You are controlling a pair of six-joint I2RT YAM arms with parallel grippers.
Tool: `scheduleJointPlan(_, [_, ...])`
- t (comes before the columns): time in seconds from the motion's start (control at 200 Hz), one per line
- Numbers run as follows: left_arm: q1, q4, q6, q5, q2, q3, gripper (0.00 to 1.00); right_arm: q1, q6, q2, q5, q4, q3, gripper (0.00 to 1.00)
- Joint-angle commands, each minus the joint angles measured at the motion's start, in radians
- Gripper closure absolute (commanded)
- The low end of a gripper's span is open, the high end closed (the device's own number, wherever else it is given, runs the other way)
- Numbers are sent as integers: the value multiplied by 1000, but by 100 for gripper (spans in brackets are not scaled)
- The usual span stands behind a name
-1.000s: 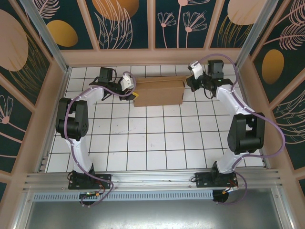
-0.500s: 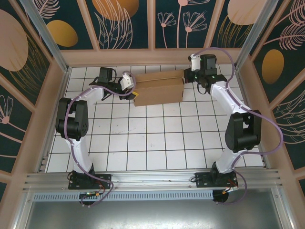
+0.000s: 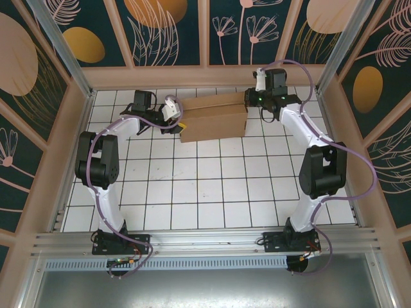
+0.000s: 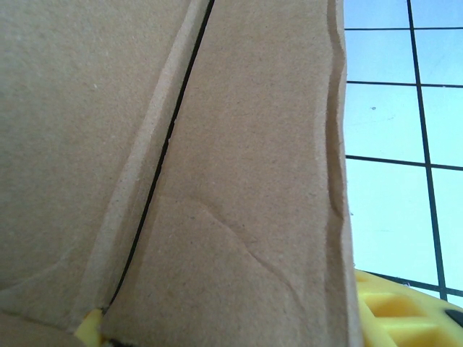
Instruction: Fold the paper box
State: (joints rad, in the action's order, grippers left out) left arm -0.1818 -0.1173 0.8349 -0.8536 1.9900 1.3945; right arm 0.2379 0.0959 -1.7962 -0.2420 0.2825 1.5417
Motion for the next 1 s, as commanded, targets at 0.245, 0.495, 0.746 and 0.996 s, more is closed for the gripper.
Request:
scheduleJointPlan(0.245, [-5,-2,4,-1,21,-14,54,41,-27,105,85,-130,-178,100])
scheduleJointPlan(0.495, [-5,-5,5,-1,22,-9,54,31,-55,118,103,-136,-187,100])
scheduleJointPlan(0.746, [-5,-7,1,-2,21,-11,54,41,-79,129,76,-168,-236,100])
scheduleJointPlan(0.996, [-4,-8,2,-2,23,-9,54,42,-88,157,88,-208,-302,100])
